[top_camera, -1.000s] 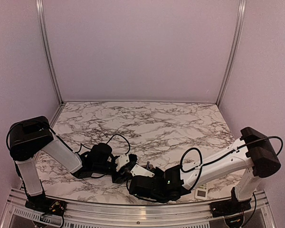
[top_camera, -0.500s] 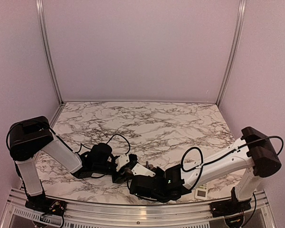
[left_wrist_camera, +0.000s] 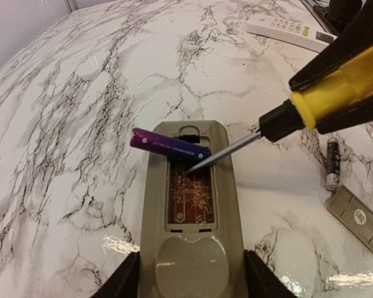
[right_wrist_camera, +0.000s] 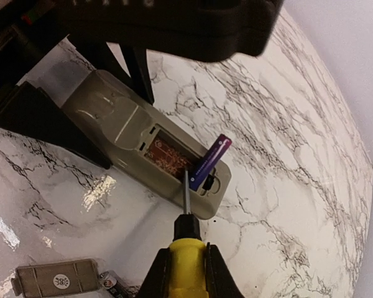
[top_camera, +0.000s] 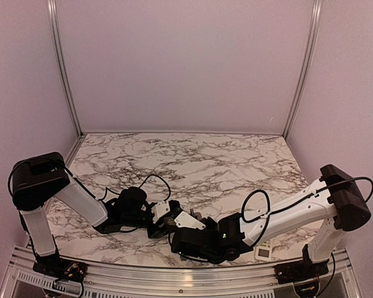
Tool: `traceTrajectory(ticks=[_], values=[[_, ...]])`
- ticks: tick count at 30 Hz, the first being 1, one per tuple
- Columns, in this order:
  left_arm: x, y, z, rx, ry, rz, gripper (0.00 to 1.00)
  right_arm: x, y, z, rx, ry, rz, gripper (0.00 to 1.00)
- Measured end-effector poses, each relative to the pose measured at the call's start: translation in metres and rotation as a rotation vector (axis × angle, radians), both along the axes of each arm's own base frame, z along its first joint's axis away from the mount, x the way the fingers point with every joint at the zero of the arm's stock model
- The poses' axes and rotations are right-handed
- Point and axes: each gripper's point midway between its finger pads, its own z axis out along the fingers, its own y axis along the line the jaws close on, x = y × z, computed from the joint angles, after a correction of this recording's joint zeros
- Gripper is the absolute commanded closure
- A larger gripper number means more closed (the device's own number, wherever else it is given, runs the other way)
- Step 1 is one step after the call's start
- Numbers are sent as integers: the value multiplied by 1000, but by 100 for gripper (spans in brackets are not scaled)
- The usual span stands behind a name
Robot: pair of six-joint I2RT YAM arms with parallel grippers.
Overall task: Unload the batteries from the remote control
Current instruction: Remove the battery from the remote control without the battery cover.
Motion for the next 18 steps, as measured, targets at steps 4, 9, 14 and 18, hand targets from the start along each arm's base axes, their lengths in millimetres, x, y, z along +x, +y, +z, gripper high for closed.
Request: traceTrajectory(ticks=[4, 9, 14, 18], values=[[1, -1, 1, 7, -29, 7, 100, 0, -1, 3, 11, 2, -6, 100], [1, -1, -2, 33, -70, 26, 100, 1, -6, 10, 15, -2, -19, 100], [3, -1, -1, 42, -91, 40, 100, 3, -13, 16, 11, -3, -27, 100], [4, -1, -1, 46, -98, 45, 100, 3, -12, 26, 36, -5, -21, 100]])
